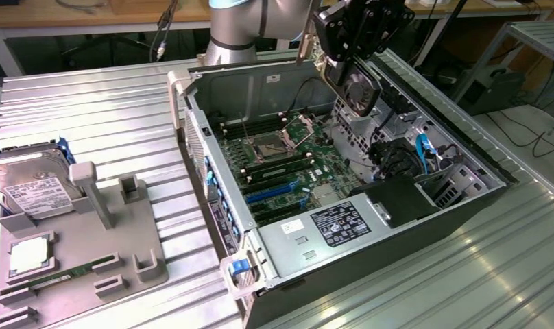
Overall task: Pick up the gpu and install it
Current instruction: 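Pick up the gpu and move the gpu toward the slot, then insert the gpu into the slot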
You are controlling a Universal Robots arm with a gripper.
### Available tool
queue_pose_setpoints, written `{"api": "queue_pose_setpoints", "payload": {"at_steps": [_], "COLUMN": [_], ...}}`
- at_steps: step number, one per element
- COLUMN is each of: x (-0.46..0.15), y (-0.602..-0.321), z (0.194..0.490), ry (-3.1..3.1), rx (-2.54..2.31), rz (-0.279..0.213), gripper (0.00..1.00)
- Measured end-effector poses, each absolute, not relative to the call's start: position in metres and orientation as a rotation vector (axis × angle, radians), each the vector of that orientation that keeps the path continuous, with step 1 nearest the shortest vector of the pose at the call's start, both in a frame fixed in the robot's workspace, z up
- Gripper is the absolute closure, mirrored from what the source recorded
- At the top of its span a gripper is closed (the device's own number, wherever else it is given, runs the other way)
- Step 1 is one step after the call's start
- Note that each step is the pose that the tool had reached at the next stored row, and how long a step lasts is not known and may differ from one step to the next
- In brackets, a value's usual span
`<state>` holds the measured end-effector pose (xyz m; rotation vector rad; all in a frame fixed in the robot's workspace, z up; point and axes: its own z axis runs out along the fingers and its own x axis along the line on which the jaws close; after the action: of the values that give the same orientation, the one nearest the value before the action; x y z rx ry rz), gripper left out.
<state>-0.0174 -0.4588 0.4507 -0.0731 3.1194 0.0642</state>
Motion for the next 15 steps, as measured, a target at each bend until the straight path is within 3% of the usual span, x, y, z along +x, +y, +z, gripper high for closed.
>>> {"api": "queue_pose_setpoints", "payload": {"at_steps": [15], "x": [-0.0174], "y": [-0.4593], "z": [0.4506], "ry": [3.116], "rx": [-0.193], "rz": [0.066], "gripper": [0.72]}}
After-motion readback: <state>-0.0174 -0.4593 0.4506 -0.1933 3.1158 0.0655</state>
